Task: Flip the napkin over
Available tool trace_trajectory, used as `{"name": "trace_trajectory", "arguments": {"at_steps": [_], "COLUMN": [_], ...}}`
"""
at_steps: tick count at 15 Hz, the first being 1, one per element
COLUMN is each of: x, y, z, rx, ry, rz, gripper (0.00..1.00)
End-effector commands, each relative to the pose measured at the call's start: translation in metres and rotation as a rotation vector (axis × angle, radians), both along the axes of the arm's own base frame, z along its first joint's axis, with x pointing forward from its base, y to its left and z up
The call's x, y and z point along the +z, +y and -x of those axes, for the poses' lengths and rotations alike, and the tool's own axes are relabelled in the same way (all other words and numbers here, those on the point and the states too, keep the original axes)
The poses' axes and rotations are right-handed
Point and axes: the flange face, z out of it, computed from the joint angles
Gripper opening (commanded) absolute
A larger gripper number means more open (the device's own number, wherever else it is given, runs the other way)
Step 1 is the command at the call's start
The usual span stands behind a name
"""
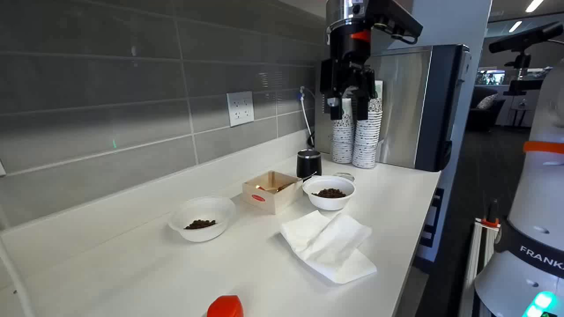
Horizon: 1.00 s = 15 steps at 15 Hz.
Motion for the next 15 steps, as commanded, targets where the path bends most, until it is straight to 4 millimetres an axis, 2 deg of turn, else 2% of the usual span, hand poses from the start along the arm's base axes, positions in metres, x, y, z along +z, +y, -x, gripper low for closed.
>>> {"name": "trace_trajectory", "arguments": {"at_steps": [1, 4, 7, 12, 13, 15], "x": [0.0, 0.0, -0.015, -0.061, -0.056, -0.069], "y": [0.0, 0.0, -0.009, -0.027, -0.034, -0.039], "z": [0.0, 0.0, 0.005, 0.025, 0.005, -0.002], "rx": [0.0, 0.0, -0.021, -0.078, -0.101, -0.135], "ry": [0.001, 0.001, -0.001, 0.01, 0.007, -0.03], "rz": [0.0, 0.0, -0.031, -0.081, -0.073, -0.065], "gripper": [1.0, 1.0, 1.0, 1.0, 1.0, 1.0]}}
